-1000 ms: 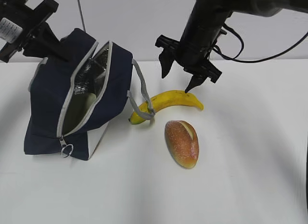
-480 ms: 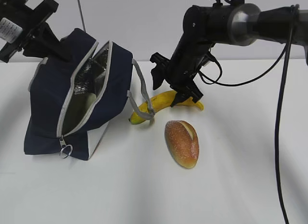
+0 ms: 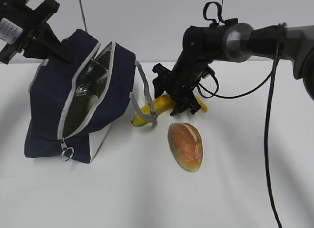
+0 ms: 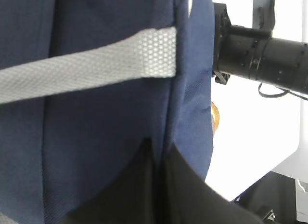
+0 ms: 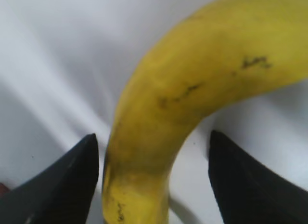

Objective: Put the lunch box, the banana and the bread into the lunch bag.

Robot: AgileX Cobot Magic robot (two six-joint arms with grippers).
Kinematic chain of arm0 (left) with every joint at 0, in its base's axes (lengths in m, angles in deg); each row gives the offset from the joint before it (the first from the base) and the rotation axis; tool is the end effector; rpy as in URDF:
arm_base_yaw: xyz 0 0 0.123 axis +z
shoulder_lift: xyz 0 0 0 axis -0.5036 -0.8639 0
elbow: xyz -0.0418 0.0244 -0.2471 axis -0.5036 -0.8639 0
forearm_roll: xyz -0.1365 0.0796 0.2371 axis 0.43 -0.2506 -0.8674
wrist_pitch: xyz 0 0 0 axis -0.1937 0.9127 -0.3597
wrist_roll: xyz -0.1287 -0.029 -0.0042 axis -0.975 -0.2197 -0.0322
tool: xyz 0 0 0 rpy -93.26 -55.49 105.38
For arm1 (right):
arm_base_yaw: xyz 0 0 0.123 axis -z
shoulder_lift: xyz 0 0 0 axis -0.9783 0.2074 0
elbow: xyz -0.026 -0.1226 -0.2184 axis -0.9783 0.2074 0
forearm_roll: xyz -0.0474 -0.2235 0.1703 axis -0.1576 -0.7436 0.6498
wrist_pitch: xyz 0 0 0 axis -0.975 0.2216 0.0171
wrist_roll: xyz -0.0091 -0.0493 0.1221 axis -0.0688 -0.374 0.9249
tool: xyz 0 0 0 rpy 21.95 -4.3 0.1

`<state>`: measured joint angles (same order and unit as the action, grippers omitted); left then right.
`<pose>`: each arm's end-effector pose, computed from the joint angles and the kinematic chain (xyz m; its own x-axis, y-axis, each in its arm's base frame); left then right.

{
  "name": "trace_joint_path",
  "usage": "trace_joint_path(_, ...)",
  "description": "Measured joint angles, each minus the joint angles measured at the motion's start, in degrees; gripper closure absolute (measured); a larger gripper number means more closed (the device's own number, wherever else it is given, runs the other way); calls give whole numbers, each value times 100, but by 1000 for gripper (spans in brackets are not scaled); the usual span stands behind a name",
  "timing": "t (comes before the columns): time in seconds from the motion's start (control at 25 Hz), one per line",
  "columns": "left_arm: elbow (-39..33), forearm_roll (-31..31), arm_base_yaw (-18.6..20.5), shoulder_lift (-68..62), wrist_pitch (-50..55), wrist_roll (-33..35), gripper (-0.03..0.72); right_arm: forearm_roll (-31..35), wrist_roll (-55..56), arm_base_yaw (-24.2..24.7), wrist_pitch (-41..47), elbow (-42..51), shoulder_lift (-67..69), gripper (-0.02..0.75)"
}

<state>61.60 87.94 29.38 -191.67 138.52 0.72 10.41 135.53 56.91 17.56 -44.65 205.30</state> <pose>0.4113 -0.0876 0.2247 -0.9634 -0.0432 -0.2647 0.1319 0.7830 -0.6078 0.4918 0.2058 0.0625 -0.7120 0.6980 -0.0762 0.6120 0.6701 0.4200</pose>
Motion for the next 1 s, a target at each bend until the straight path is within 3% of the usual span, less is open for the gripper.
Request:
trace_joint_path(0.16, 0, 0, 0, 0, 17, 0, 691, 9, 29, 0, -337, 0, 48, 224)
trace_joint_path(0.32, 0, 0, 0, 0, 24, 0, 691, 12, 71, 0, -465, 0, 125, 322)
trace_joint_path(0.64, 0, 0, 0, 0, 42, 0, 691, 51, -13, 0, -648, -65, 167, 423)
trace_joint_path(0.8, 0, 0, 0, 0, 42, 0, 691, -86, -469, 17, -344, -475, 180, 434)
trace_joint_path(1.0, 0, 0, 0, 0, 42, 0, 691, -704, -1209, 170, 638, -1398, 180, 434)
